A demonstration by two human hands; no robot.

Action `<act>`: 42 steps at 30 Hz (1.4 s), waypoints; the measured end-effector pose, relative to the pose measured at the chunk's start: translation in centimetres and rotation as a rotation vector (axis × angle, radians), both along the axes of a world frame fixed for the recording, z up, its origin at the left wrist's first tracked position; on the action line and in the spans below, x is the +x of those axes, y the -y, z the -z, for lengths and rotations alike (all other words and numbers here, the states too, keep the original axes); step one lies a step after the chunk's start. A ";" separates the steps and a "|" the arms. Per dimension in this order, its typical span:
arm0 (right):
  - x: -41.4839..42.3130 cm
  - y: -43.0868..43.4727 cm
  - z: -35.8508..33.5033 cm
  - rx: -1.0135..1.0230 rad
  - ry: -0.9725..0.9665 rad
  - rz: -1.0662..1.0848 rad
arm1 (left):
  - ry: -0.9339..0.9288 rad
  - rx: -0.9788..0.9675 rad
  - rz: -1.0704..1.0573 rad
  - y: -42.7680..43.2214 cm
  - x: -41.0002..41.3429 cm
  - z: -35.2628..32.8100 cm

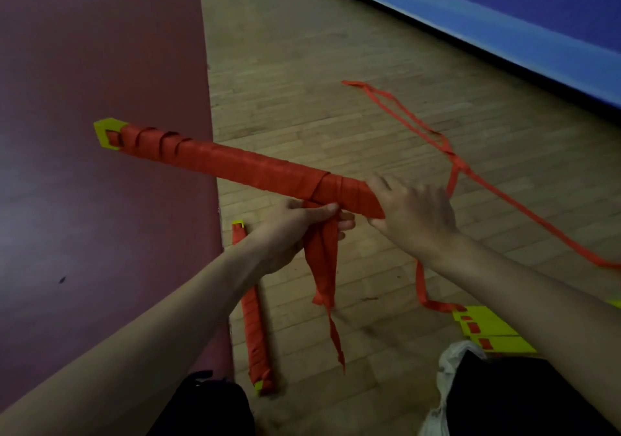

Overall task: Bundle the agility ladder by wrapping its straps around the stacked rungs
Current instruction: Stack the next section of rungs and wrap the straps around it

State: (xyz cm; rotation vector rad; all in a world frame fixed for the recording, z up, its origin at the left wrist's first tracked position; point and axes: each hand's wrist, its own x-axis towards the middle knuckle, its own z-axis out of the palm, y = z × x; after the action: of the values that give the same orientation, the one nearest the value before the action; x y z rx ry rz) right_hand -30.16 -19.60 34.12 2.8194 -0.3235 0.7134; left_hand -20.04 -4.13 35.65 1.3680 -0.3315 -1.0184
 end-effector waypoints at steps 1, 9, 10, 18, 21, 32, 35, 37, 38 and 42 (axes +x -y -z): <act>0.0 0.0 0.2 -0.013 0.054 -0.020 | 0.029 -0.005 0.014 0.0 0.2 -0.1; 0.2 -1.9 1.7 -0.114 0.225 -0.142 | 0.061 0.044 -0.067 0.3 0.9 -0.1; 0.4 -2.0 1.8 -0.103 0.216 -0.128 | 0.031 0.051 -0.098 0.3 0.8 -0.1; 0.1 -0.7 -1.2 0.807 -0.362 -0.110 | 0.056 0.061 -0.089 -0.2 1.1 0.5; -0.7 0.7 -2.4 1.265 -0.542 -0.182 | 0.133 0.036 -0.045 -0.3 1.6 0.3; -1.0 1.2 -1.7 1.582 -0.347 -0.245 | 0.162 -0.060 0.130 -0.5 1.6 -0.2; -1.2 1.7 -1.7 1.575 -0.297 -0.214 | 0.109 -0.053 0.177 -0.8 1.6 0.1; -1.2 1.9 -1.8 1.552 -0.253 -0.202 | 0.091 -0.035 0.181 -0.9 1.5 0.3; -1.2 2.0 -1.9 1.539 -0.224 -0.195 | 0.077 -0.019 0.167 -0.9 1.4 0.4; -0.8 2.2 -2.3 1.519 -0.103 -0.164 | 0.042 -0.006 0.087 -0.4 0.8 0.2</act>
State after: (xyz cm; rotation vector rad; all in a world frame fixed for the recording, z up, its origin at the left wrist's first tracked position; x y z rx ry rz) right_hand -30.96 -21.76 36.39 4.3007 -0.9310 0.3430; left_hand -19.28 -3.76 35.45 1.3805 -0.4280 -1.0610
